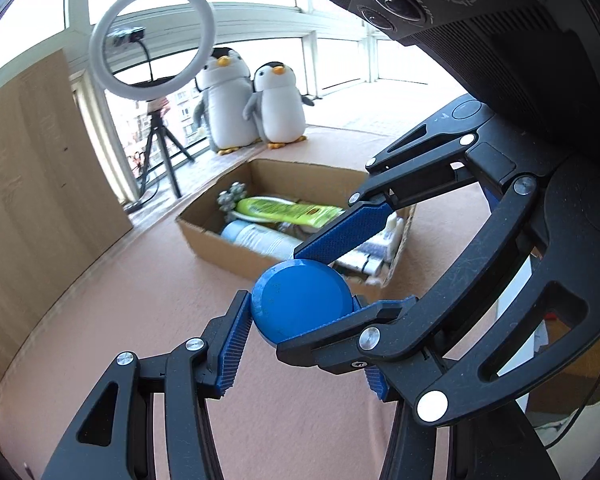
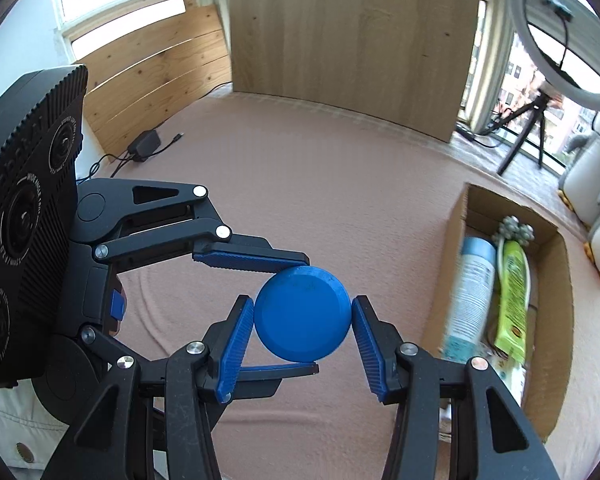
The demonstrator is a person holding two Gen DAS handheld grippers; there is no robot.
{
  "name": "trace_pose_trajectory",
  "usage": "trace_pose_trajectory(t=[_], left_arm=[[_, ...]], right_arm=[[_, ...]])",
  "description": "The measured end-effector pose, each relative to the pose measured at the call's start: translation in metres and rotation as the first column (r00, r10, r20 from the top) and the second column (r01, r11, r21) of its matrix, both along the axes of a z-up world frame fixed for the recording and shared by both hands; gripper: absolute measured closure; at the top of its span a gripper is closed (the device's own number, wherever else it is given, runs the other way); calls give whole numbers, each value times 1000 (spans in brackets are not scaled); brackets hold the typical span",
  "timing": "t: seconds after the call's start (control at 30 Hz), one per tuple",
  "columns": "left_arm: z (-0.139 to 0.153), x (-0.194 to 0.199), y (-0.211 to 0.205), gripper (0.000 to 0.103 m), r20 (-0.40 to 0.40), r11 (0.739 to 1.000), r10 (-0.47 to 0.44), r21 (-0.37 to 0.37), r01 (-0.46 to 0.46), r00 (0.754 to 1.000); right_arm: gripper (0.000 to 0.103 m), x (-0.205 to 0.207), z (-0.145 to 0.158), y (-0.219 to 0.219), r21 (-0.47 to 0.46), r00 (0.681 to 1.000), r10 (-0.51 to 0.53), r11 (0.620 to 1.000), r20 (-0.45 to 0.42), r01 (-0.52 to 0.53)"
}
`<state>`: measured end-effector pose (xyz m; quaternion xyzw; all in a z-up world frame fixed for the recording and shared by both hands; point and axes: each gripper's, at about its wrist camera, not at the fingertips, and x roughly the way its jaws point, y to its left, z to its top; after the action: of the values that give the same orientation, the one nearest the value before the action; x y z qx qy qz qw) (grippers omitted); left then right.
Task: Organize objects
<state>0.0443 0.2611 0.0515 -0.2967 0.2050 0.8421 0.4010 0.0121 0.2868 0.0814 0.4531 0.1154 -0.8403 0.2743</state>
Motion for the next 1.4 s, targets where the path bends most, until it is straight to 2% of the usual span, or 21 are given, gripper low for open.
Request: trace_pose_trajectory(t=[0.17,0.3,0.63,0.7,0.77,0.83,1.17,1.3,1.4], left_arm=[[2,-8,60,49,-15,994,-110,-6,110,994],[2,-17,99,49,-22,987,-160,-12,160,987],[4,-40,137,48,-39,981,-194,-37,192,980],[-1,-49,141,45,-17,986,-161,-49,160,987],[-11,-56,144,18,-24,990,-96,-108,93,995],[-17,-56,138,12,-75,991,-46,-132,36,996],[-19,-58,70,7,-24,989,107,-97,-109,994],[-9,-55,36,7,-12,976,199,-85,-200,980],[3,-54,7,4,-3,953,298,-61,-298,954]], right_arm=[[57,-1,5,50,-2,993,-120,993,-17,120],[57,-3,6,79,-5,983,-180,984,-26,180],[57,-17,8,124,-32,969,-240,971,-53,238],[57,-19,8,129,-33,968,-243,970,-61,241],[56,-21,5,131,-22,964,-247,969,-93,246],[53,-22,-2,133,21,956,-266,962,-123,271],[46,-6,-8,150,-19,926,-361,932,-112,362],[42,-8,-6,143,-24,920,-372,928,-126,372],[37,-10,-2,135,-40,908,-395,919,-137,393]])
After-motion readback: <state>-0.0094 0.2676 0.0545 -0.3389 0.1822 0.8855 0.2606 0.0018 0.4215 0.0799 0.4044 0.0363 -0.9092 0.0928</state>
